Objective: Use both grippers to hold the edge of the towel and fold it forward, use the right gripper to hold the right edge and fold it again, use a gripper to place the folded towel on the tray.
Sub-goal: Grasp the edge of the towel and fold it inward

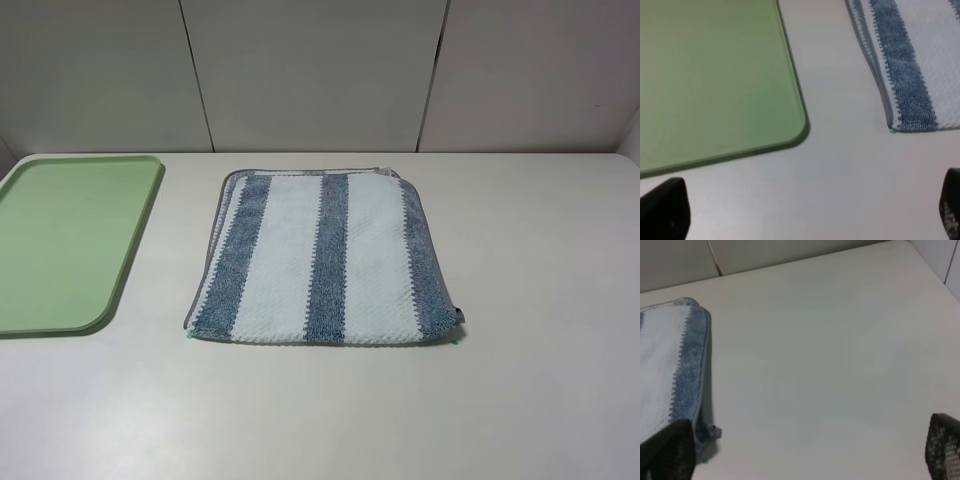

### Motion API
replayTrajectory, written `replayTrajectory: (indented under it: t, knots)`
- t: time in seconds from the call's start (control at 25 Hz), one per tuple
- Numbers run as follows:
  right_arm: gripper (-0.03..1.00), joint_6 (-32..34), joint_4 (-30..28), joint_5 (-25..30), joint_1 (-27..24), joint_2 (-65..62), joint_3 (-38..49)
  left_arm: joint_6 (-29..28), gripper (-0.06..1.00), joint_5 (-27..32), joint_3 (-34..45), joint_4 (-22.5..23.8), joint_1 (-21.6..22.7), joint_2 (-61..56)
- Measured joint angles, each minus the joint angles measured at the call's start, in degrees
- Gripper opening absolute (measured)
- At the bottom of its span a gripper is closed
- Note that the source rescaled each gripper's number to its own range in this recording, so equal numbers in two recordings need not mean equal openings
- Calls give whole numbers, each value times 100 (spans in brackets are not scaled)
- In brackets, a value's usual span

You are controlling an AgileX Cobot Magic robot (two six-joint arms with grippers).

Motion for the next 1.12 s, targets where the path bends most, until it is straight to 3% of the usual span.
replayTrajectory:
  t: [1.12]
  knots:
    - [100,0,0,0,0,0,0,0,100,0,0,0,0,0]
